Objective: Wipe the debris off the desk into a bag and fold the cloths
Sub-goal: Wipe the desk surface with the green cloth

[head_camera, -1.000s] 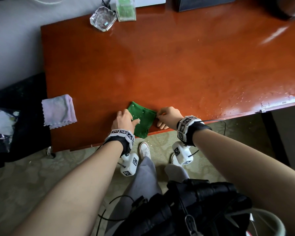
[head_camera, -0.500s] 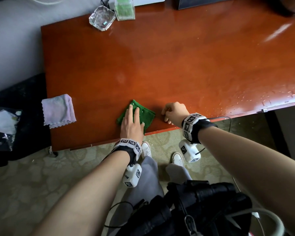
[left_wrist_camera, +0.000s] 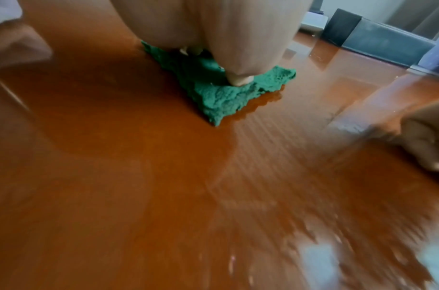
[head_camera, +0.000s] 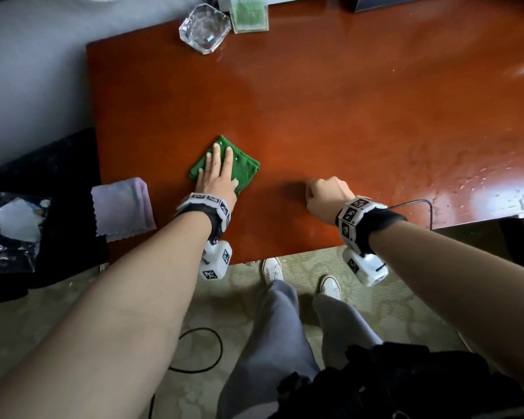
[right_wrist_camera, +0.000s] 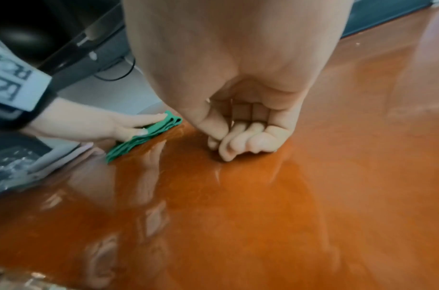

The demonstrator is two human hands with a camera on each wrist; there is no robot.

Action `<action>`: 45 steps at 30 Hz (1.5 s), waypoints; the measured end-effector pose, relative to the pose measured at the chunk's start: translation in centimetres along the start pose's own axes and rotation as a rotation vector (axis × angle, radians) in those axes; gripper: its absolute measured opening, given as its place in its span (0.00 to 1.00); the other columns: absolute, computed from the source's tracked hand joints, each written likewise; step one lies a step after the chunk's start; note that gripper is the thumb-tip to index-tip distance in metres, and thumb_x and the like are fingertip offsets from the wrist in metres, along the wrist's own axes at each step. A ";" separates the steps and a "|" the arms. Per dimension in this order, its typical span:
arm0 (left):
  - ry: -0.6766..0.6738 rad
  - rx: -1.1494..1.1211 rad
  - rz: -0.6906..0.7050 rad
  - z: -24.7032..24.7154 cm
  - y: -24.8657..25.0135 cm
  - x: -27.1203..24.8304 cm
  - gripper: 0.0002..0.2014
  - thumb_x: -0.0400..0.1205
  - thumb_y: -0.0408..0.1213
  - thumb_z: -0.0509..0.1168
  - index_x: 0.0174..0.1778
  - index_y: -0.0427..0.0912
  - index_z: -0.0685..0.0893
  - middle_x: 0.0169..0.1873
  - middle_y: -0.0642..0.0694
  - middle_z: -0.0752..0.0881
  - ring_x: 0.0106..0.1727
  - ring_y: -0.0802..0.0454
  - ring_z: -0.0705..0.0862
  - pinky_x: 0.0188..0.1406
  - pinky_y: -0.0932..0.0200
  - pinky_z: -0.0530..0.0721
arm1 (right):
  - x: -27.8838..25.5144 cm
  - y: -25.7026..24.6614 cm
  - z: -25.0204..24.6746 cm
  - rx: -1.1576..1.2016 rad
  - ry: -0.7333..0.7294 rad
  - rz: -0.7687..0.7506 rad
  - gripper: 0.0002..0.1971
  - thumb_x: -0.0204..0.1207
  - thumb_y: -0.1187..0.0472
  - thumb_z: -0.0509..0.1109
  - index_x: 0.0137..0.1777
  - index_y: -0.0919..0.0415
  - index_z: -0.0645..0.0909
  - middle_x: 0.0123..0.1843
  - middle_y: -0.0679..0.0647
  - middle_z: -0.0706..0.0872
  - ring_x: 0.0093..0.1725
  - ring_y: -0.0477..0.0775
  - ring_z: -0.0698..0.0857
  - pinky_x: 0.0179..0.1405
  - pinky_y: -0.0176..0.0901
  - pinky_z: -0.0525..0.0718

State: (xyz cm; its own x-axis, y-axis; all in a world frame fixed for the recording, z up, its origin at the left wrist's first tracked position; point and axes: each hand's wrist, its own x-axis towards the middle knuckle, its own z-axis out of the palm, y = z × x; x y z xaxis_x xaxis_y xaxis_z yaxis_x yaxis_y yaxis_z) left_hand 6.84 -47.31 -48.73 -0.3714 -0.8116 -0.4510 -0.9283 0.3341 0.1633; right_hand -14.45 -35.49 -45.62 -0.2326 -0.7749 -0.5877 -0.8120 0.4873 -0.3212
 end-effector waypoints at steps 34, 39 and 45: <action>-0.019 0.144 0.150 0.3 0.2 0.4 0.37 0.88 0.53 0.49 0.86 0.51 0.33 0.85 0.47 0.31 0.87 0.49 0.34 0.84 0.47 0.35 | 1.7 0.5 -3.1 0.029 0.082 -0.043 0.11 0.71 0.66 0.61 0.47 0.58 0.84 0.46 0.63 0.86 0.47 0.67 0.85 0.46 0.52 0.85; -0.083 0.145 0.113 0.8 0.3 -2.8 0.39 0.88 0.49 0.53 0.85 0.51 0.31 0.84 0.45 0.29 0.86 0.46 0.33 0.86 0.41 0.39 | 3.8 2.0 -4.6 -0.074 0.247 -0.127 0.15 0.74 0.65 0.61 0.60 0.60 0.77 0.59 0.60 0.75 0.58 0.66 0.74 0.54 0.56 0.78; -0.112 0.213 0.196 1.1 5.2 -1.5 0.35 0.88 0.57 0.45 0.83 0.62 0.28 0.83 0.41 0.26 0.85 0.39 0.29 0.83 0.32 0.38 | 4.8 4.4 -6.0 -0.183 0.158 -0.227 0.31 0.74 0.64 0.62 0.79 0.64 0.66 0.83 0.62 0.61 0.78 0.64 0.64 0.74 0.55 0.68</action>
State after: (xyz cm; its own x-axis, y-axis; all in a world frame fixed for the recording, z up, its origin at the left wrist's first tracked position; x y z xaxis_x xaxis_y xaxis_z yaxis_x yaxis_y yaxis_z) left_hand 2.64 -43.83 -48.19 -0.5275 -0.6681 -0.5247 -0.8102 0.5815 0.0740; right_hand -22.32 -39.48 -45.37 -0.1035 -0.9151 -0.3896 -0.9320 0.2260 -0.2832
